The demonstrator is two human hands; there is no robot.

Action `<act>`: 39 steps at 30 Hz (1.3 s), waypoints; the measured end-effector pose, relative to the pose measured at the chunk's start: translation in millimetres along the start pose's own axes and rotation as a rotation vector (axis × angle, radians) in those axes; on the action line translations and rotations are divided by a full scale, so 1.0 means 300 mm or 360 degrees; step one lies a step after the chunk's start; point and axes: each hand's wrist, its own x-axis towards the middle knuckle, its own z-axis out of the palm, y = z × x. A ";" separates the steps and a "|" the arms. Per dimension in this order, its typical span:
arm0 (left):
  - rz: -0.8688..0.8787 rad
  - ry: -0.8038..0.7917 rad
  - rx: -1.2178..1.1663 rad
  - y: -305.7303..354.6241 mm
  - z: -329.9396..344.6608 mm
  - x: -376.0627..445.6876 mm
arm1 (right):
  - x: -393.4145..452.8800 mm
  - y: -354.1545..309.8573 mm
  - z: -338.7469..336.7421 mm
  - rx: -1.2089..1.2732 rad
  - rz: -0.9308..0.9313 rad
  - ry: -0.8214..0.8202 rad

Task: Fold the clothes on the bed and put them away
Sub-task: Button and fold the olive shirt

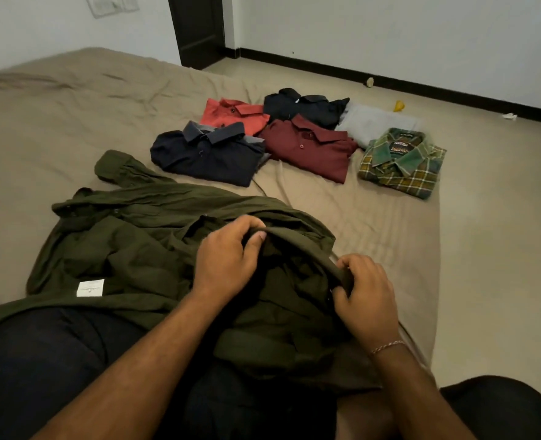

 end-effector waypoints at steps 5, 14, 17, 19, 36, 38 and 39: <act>0.0068 0.0201 0.0243 0.040 -0.243 0.210 | 0.102 -0.041 -0.131 0.0195 -0.0013 -0.0231; 0.0285 0.0319 0.0153 0.434 -0.719 0.674 | 0.522 -0.361 -0.681 -0.0219 -0.0100 0.0216; 0.0302 0.0400 0.0165 0.572 -0.869 0.775 | 0.659 -0.491 -0.915 -0.0263 -0.0117 0.0321; 0.0340 0.0511 0.0141 0.660 -0.962 0.814 | 0.708 -0.582 -1.048 -0.0154 -0.0116 0.0399; 0.0410 0.0888 -0.0090 0.779 -1.325 0.821 | 0.492 -0.655 -1.424 0.1529 -0.0910 -0.0561; 0.0326 0.0820 -0.0148 0.711 -1.258 0.813 | 0.472 -0.624 -1.346 0.1479 -0.0851 -0.0575; 0.0275 0.0785 -0.0150 0.668 -1.223 0.807 | 0.461 -0.601 -1.295 0.1336 -0.0797 -0.0621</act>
